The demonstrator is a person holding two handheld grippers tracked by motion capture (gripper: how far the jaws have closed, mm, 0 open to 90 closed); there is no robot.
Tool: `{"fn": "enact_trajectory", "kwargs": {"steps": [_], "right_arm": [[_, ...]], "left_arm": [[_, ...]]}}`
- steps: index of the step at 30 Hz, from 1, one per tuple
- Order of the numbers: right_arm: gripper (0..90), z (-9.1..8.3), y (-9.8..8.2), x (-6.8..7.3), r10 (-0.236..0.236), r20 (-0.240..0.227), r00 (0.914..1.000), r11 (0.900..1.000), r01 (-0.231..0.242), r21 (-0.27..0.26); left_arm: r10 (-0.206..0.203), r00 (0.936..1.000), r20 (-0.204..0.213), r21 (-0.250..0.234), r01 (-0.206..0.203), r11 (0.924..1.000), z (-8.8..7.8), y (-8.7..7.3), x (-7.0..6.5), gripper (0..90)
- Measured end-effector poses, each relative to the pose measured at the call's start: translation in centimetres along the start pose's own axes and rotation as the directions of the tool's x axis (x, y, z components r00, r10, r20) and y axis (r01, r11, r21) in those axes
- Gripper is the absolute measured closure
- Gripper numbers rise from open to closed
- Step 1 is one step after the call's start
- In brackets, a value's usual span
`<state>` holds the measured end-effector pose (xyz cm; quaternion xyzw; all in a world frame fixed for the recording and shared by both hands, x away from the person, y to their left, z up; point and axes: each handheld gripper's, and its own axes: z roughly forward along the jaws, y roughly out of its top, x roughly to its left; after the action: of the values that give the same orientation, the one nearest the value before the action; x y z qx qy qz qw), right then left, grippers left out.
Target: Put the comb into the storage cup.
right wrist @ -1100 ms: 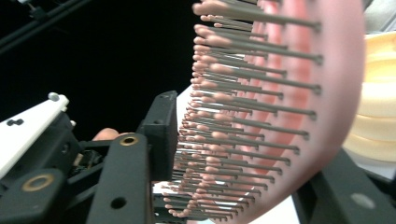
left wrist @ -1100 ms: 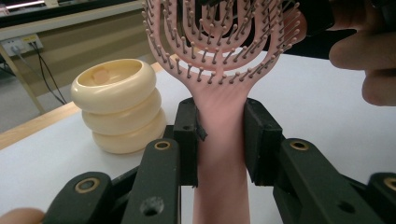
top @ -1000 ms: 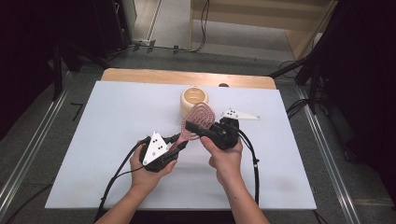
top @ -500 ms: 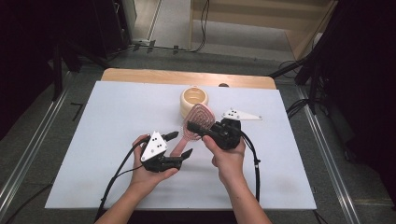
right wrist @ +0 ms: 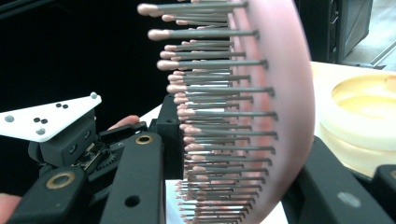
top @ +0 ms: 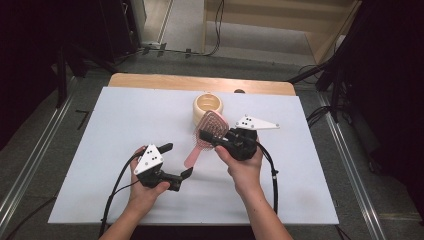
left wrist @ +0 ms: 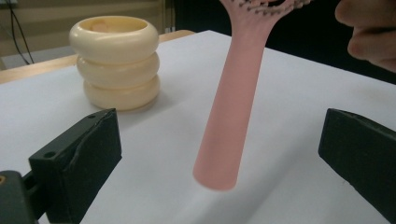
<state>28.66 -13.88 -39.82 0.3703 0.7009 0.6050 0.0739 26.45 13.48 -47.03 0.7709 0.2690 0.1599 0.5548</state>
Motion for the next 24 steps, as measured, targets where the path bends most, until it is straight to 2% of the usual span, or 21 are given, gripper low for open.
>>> {"fn": "enact_trajectory", "kwargs": {"steps": [9,17,24], "right_arm": [[61.4,0.1,0.1,-0.2,-0.015,0.006,0.9999,1.0,0.015,-0.003],[61.4,0.2,0.1,-0.4,-0.028,0.014,0.9995,1.0,0.028,-0.001],[61.4,0.0,0.6,-0.6,-0.043,0.025,0.9988,0.999,0.043,0.002]], "left_arm": [[-0.009,0.9991,-0.04,0.0,0.009,1.0,-2.3,-1.4,1.1,0.0],[-0.011,0.9966,-0.081,-0.027,0.009,0.9996,-4.7,-2.1,2.4,0.0],[-0.025,0.9909,-0.132,-0.037,0.021,0.9991,-6.9,-2.9,3.6,0.0]]}}
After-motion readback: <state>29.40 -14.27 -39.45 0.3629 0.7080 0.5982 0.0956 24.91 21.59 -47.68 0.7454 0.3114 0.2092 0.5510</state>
